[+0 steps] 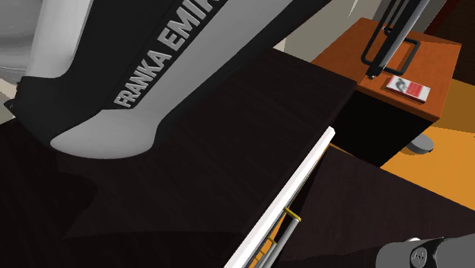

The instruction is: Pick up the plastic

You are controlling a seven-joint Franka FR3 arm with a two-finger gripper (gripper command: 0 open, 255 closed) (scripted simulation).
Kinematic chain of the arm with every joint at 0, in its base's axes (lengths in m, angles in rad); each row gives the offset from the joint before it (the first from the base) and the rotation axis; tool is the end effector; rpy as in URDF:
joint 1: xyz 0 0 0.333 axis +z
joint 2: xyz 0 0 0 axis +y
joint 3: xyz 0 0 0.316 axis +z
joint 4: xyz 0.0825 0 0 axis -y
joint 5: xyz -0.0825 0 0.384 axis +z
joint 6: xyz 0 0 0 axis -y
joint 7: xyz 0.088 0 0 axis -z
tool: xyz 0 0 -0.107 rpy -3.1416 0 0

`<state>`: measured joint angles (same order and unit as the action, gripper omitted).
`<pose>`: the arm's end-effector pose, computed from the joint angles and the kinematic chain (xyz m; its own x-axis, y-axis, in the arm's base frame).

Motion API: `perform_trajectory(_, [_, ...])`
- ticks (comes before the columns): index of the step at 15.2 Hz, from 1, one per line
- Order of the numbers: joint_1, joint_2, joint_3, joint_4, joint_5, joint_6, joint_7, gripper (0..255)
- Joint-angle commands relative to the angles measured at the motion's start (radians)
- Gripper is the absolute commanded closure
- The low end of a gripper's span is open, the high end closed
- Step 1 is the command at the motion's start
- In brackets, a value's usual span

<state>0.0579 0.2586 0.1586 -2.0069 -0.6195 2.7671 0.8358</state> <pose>0.6129 0.1549 0.3803 0.8256 -0.0932 0.5565 -0.1133 -0.9936 0.0017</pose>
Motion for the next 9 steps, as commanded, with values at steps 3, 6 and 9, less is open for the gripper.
perform_trajectory(3, [-0.002, 0.0, 0.002, 0.002, 0.007, -0.01, -0.007, 255])
perform_trajectory(6, [-0.012, -0.022, 0.018, 0.01, 0.043, -0.038, -0.042, 255])
perform_trajectory(9, [-0.02, -0.043, 0.031, 0.021, 0.076, -0.068, -0.074, 255])
